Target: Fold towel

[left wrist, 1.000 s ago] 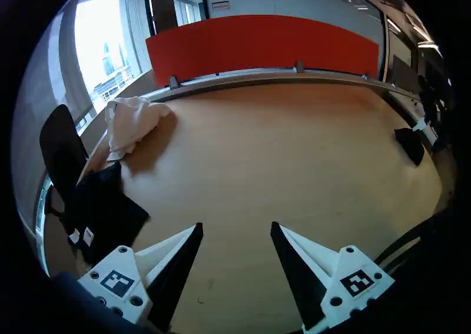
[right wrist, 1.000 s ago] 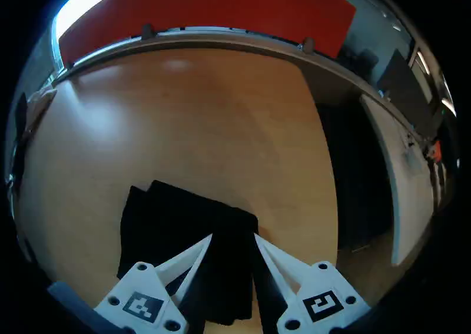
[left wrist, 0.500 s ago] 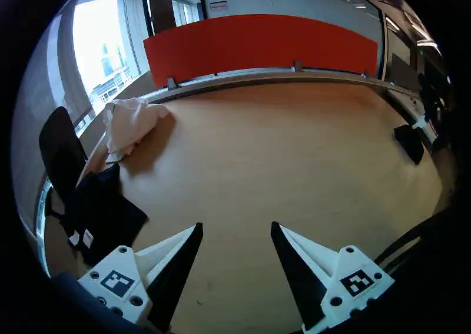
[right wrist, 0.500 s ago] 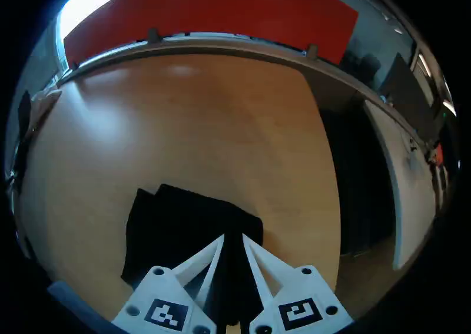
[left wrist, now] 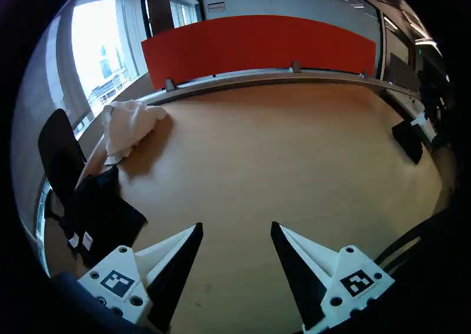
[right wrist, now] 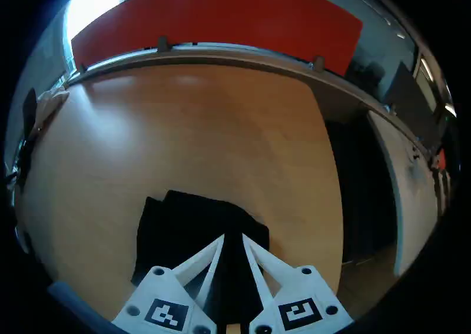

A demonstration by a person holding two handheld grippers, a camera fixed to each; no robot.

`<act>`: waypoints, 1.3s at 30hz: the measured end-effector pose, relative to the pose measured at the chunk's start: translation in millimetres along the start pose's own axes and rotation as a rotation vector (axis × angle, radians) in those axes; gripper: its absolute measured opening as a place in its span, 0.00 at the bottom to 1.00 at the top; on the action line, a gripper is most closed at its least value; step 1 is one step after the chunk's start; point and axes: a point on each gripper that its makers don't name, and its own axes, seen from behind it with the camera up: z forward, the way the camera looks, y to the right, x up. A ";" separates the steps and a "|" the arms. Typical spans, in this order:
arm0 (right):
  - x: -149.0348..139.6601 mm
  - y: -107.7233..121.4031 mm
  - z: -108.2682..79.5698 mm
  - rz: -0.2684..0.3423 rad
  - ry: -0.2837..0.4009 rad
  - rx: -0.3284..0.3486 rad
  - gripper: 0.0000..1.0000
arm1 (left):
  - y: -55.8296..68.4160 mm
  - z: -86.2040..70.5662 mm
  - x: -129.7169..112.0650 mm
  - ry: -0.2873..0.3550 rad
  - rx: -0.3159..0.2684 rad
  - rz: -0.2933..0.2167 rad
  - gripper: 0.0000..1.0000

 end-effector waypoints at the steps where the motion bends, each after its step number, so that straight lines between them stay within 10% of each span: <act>1: 0.6 -1.0 0.4 -0.001 0.002 0.002 0.06 | 0.0 -0.5 0.0 0.001 0.000 -0.001 0.85; 19: -2.5 0.5 3.1 -0.003 -0.006 -0.008 0.10 | -0.2 -1.6 0.3 0.002 0.002 0.005 0.85; 30: -2.2 6.4 -0.2 -0.010 0.000 -0.043 0.91 | 0.1 -1.2 1.9 0.005 0.000 0.004 0.85; 39: 2.4 -6.7 -0.3 0.017 0.031 -0.011 0.99 | 1.8 -0.1 2.6 0.005 -0.003 0.005 0.85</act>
